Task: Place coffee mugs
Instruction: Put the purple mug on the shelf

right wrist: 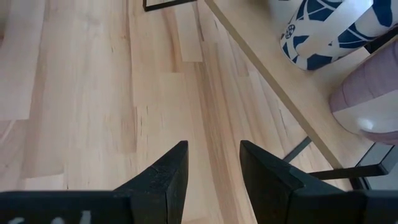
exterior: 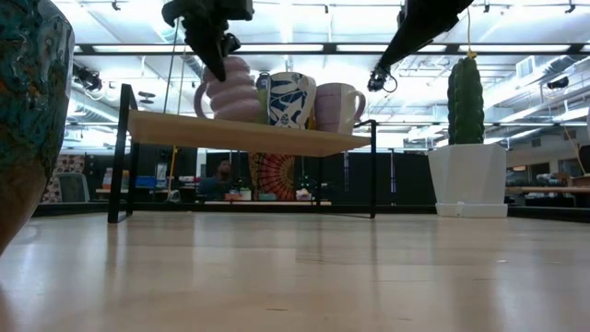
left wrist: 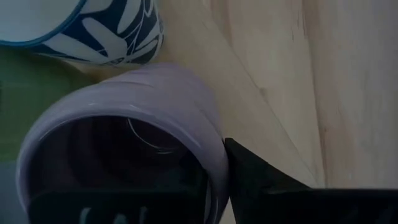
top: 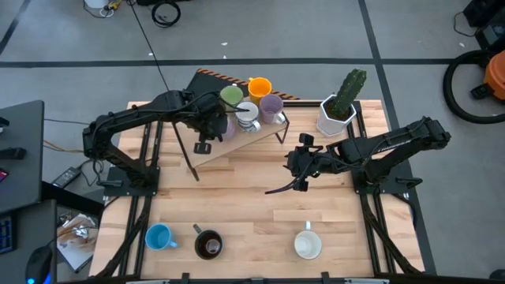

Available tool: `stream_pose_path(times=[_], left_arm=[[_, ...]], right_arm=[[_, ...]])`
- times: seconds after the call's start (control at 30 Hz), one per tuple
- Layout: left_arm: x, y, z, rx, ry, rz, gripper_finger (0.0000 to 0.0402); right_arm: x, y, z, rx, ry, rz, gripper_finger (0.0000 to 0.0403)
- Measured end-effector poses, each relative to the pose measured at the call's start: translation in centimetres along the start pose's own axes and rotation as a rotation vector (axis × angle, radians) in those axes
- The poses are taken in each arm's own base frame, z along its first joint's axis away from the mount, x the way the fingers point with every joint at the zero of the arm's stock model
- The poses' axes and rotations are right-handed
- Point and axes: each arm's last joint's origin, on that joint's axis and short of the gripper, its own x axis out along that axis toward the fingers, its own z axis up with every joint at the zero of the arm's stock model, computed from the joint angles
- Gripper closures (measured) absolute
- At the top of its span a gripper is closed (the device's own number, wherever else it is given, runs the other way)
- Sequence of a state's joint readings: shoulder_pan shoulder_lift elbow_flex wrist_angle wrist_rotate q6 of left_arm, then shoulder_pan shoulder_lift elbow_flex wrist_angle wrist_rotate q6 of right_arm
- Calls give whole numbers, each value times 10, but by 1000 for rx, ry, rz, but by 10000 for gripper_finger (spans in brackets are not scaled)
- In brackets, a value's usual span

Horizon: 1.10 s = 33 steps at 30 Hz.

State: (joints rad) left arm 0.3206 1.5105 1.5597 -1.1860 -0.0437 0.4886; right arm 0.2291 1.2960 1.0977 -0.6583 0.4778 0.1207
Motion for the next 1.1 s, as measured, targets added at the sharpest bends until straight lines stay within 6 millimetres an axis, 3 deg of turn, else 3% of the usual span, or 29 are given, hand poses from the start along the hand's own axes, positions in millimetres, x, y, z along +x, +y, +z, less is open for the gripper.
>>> stream_pose_path(times=[0.5,0.87,1.1], left_arm=[[0,-1,-6,300,91,18,338],[-1,1,-5,316,114,81,291],[-2,-2,-4,287,122,101,235]], right_arm=[[0,0,0,0,0,0,252],[0,0,0,-1,0,1,252],[0,0,0,-1,1,1,252]])
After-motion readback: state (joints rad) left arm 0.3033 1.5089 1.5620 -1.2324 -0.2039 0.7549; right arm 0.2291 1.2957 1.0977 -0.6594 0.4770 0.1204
